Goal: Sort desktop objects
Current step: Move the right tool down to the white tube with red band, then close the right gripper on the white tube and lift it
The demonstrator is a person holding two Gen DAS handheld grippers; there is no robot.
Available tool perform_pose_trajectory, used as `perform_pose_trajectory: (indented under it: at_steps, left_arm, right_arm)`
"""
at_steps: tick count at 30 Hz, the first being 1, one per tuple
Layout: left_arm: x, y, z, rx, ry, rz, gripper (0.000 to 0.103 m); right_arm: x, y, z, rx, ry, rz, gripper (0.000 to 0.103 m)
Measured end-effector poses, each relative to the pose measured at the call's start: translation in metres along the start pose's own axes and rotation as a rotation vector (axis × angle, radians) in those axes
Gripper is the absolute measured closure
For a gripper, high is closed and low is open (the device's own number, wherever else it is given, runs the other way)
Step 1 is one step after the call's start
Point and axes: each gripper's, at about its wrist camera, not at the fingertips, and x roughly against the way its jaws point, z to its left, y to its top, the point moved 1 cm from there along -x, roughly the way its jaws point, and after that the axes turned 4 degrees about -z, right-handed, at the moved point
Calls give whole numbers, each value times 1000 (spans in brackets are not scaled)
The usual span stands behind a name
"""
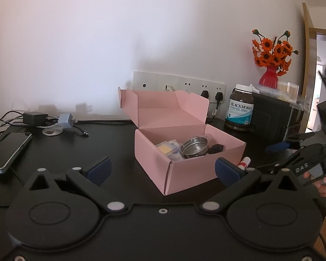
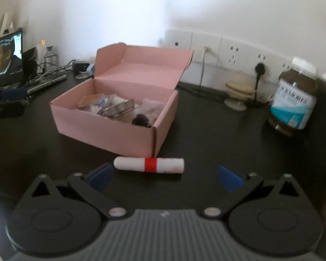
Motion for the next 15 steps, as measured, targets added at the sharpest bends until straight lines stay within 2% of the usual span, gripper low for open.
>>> perform_pose_trajectory:
  at_steps: [3, 15]
  left_arm:
    - [1, 0, 0, -3, 1, -3, 0]
    - [1, 0, -1, -7, 1, -7, 0]
  right_arm:
    - [-12, 0, 2, -38, -6, 40, 1]
    - [-34, 9, 21, 46, -28, 55, 1]
